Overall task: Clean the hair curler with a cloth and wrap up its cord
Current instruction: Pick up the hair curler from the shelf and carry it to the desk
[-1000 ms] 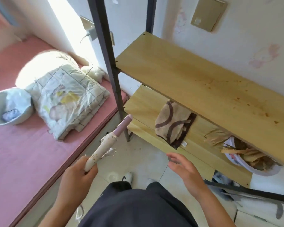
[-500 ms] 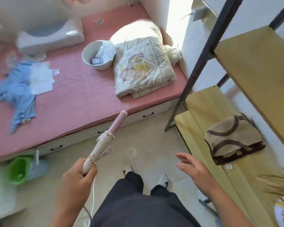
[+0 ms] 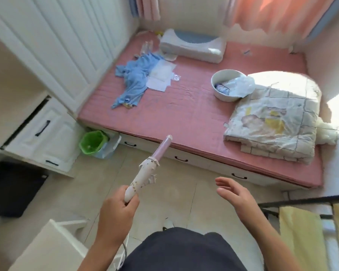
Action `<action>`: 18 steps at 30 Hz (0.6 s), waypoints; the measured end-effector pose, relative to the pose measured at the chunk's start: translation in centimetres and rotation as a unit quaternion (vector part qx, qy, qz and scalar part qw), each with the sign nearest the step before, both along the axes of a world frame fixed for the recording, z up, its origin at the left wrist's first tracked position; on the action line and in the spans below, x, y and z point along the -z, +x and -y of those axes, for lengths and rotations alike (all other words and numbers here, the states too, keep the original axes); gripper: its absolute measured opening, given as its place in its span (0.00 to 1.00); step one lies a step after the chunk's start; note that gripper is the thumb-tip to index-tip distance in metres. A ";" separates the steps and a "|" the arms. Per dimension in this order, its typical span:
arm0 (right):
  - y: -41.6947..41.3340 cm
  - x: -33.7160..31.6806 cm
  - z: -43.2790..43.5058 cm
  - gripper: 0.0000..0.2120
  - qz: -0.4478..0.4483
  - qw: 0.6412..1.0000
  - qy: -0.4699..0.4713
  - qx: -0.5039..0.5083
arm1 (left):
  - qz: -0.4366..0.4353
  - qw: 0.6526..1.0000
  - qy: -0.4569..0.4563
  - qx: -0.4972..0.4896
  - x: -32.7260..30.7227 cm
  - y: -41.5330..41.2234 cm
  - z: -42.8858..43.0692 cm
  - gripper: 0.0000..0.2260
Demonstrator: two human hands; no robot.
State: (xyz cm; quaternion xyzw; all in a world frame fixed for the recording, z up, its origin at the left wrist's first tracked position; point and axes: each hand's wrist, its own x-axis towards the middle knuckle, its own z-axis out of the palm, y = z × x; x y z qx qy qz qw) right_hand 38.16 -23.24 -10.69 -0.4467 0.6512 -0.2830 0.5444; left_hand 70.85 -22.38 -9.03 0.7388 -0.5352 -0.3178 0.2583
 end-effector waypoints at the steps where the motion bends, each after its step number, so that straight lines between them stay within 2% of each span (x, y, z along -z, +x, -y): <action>1: 1.8 -0.2 1.4 0.21 0.003 1.000 -0.004 -0.017 | -0.007 1.000 0.002 -0.019 0.1 1.5 0.2 0.12; 7: 11.2 -1.3 8.3 0.18 -0.004 0.991 0.006 -0.132 | -0.052 0.988 0.015 -0.146 0.1 9.4 0.4 0.14; 13: 18.8 -0.2 16.7 0.17 -0.018 0.972 0.025 -0.233 | -0.061 0.967 0.009 -0.249 0.7 15.9 2.6 0.15; 16: 23.4 0.6 21.2 0.17 -0.007 0.962 0.032 -0.272 | -0.054 0.953 0.008 -0.297 1.1 19.3 4.6 0.18; 18: 27.0 1.1 24.5 0.16 0.008 0.955 0.036 -0.293 | -0.047 0.944 0.012 -0.327 0.7 21.7 6.3 0.16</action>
